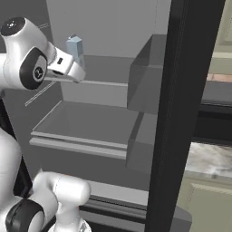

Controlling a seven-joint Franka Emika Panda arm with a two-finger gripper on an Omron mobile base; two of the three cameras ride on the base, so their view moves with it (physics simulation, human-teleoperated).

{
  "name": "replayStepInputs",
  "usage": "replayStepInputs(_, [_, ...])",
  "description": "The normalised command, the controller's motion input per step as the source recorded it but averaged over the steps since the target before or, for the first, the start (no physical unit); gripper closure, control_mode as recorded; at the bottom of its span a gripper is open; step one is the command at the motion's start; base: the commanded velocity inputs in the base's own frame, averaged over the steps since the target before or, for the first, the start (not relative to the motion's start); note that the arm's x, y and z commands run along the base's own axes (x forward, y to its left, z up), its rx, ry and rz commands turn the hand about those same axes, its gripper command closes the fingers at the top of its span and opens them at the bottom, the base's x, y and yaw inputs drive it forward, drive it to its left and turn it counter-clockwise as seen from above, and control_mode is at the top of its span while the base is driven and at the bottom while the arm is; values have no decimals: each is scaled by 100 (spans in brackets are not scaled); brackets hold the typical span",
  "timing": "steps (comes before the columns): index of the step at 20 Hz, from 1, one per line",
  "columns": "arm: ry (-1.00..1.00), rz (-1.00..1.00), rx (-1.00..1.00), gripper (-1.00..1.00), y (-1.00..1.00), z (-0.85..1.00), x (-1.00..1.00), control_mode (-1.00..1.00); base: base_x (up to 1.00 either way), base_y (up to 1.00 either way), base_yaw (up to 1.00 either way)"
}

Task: Take a sugar cube from the saucer and place it inside the coffee. Then, grab milk from the fridge and place it next to the coffee on the counter to sweeten the coffee.

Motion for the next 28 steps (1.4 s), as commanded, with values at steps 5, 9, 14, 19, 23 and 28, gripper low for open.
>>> replayStepInputs(5, [0, 2, 0, -100, 22, 11, 64, -100, 0, 0, 0])
replayStepInputs(9, [0, 11, 0, -100, 27, 0, 63, -100, 0, 0, 0])
replayStepInputs(14, [0, 2, 0, -100, 28, 0, 70, -100, 0, 0, 0])
replayStepInputs(19, [-1, 1, 0, -100, 18, -8, 61, -100, 0, 0, 0])
replayStepInputs(23, [-4, 0, 0, -100, 4, -3, 53, -100, 0, 0, 0])
replayStepInputs(28, [-8, 0, 0, -100, 0, -1, 55, -100, 0, 0, 0])
